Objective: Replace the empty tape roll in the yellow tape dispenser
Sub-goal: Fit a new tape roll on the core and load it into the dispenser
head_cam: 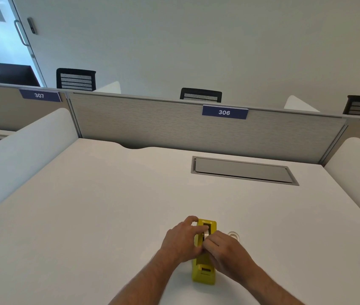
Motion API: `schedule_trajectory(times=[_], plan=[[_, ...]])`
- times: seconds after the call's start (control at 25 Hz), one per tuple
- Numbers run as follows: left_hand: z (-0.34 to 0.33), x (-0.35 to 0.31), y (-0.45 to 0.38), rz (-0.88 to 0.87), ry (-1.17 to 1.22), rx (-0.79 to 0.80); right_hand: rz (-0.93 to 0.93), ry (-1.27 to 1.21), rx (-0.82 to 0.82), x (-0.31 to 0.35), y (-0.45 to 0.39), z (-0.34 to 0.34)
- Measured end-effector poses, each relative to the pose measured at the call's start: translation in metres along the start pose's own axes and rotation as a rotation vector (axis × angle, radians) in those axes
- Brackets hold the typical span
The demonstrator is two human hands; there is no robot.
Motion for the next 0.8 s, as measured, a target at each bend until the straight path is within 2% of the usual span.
schedule_trajectory(times=[0.28,0.6,0.8], plan=[[-0.001,-0.001,0.0,-0.016,-0.032,0.021,-0.105,-0.127,-0.008,-0.006,0.007,-0.002],[-0.009,0.001,-0.002,-0.003,-0.043,0.056,-0.094,-0.138,-0.034,-0.002,0.012,0.002],[-0.007,0.0,-0.001,-0.046,0.023,0.011,-0.073,-0.112,-0.058,-0.001,0.014,0.002]])
Point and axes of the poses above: each hand's wrist, its own y-axis away from the middle knuckle, its own z-axis out of the back of the hand, x = y × z, the point moved 8 cm from there along -y, towards the middle knuckle, and after that the axes turned 7 degrees about -y, right-handed, at the moved point
